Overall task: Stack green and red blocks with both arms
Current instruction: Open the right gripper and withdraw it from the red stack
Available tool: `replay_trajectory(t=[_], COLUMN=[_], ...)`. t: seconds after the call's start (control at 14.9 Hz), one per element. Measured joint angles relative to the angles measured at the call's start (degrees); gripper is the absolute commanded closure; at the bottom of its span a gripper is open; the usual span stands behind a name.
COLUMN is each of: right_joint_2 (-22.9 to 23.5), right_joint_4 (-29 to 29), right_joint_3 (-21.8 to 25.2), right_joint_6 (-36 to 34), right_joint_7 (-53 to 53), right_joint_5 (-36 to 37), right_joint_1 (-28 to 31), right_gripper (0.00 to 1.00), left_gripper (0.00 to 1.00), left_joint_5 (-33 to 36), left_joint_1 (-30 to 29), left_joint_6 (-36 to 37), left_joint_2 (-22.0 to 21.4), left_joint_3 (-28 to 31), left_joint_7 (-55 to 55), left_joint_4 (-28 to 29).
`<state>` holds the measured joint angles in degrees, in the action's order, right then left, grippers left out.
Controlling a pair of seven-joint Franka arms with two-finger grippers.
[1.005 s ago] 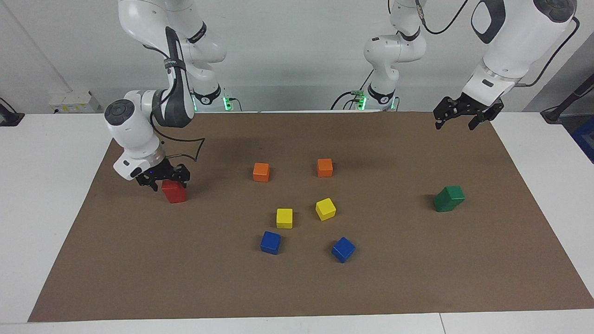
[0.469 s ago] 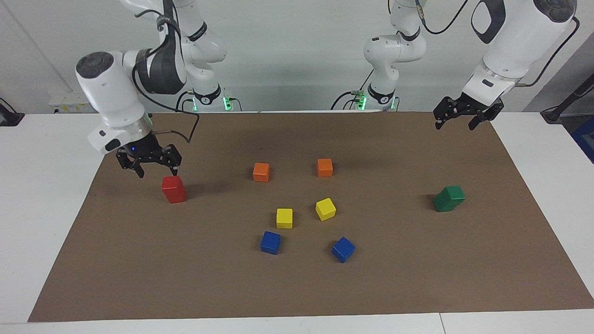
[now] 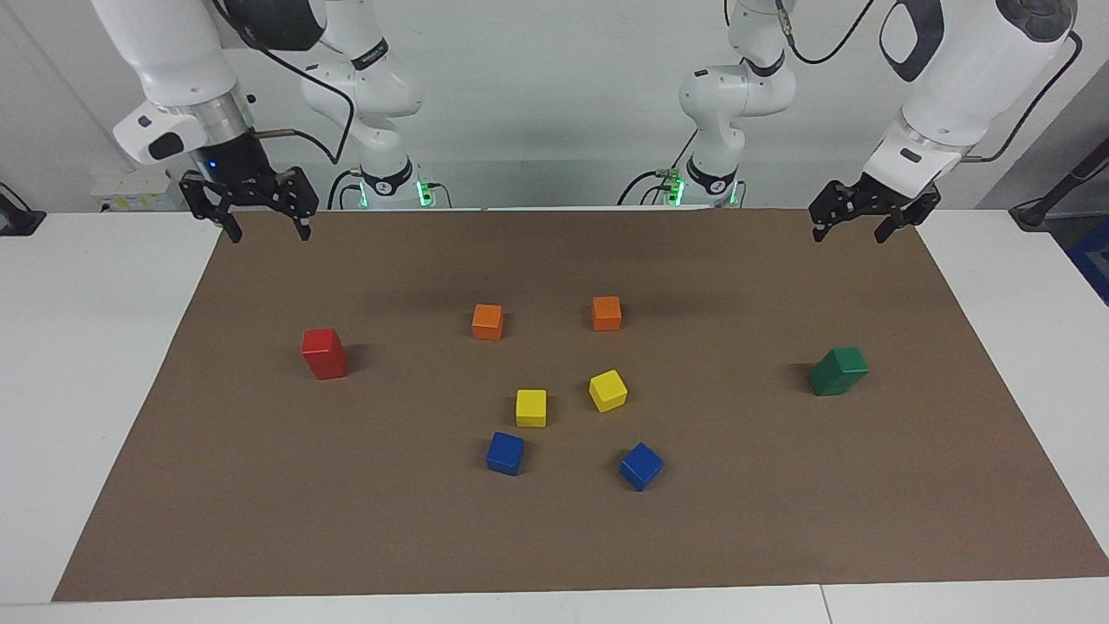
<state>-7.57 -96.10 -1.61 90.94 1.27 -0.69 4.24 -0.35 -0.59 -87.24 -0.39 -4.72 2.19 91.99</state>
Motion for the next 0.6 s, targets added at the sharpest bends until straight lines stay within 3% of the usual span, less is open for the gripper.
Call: replay_trajectory(t=[0.6], right_joint_2=[1.77], right_joint_4=[2.67], right_joint_3=[0.48], right_joint_6=[-5.55], right_joint_7=[0.00], right_joint_5=[0.06], right_joint_1=[0.13], right_gripper=[0.00], left_gripper=[0.00], left_joint_5=[0.00], left_joint_1=[0.00], left_joint_6=[0.00], left_joint_2=[0.00], left_joint_3=[0.00], left_joint_7=[0.00], left_joint_4=[0.00])
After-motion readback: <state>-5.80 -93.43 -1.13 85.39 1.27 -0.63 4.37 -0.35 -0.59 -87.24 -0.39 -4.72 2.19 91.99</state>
